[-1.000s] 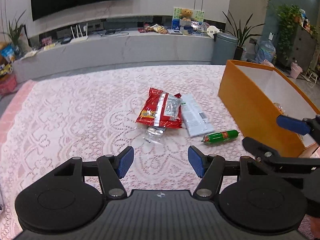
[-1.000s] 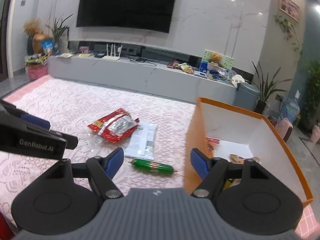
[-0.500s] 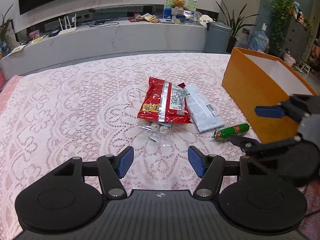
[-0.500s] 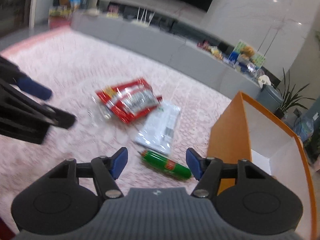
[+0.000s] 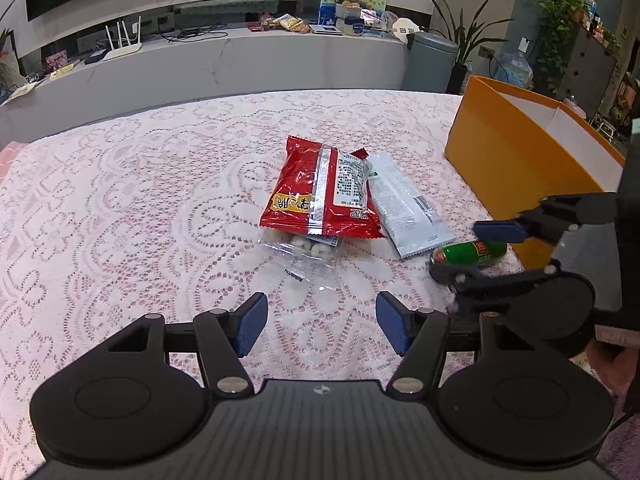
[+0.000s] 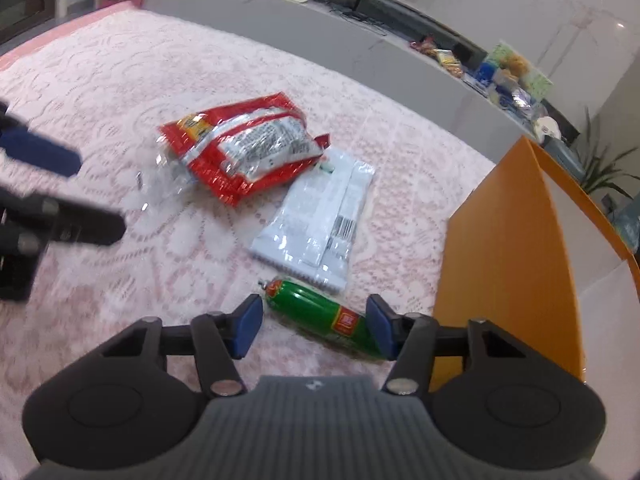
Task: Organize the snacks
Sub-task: 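Grasp the green sausage with right tool while left lowers onto the red chip bag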
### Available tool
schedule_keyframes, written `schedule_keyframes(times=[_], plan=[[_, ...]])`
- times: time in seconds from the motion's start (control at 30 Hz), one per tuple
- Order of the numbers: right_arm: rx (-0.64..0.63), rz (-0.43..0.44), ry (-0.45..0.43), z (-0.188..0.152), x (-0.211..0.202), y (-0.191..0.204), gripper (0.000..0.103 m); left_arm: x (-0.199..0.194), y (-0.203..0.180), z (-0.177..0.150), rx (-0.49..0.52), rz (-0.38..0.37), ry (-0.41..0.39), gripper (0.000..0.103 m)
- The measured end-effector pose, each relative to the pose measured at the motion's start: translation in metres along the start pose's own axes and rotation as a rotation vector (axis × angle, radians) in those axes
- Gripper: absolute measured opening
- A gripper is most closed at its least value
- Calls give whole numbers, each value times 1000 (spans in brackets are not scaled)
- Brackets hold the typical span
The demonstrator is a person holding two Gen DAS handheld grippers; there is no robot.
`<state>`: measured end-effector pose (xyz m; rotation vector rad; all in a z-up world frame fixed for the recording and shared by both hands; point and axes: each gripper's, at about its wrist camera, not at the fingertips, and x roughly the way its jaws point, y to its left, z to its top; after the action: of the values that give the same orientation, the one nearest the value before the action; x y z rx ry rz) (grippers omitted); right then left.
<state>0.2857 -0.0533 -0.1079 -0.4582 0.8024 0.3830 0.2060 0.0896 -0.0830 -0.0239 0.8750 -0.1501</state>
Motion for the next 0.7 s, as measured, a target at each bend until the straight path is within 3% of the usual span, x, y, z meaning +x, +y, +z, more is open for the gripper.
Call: schedule_keyframes(times=[0.1, 0.23, 0.4, 0.7], plan=[[20, 9, -9, 6, 3, 1, 33, 0, 2, 0, -8, 8, 2, 73], [72, 40, -17, 16, 1, 1, 25, -2, 5, 0, -18, 16, 2, 73], [117, 157, -21, 29, -15, 6, 21, -1, 7, 0, -25, 37, 12, 67], [118, 172, 39, 25, 8, 6, 27, -4, 7, -4, -13, 30, 2, 67]])
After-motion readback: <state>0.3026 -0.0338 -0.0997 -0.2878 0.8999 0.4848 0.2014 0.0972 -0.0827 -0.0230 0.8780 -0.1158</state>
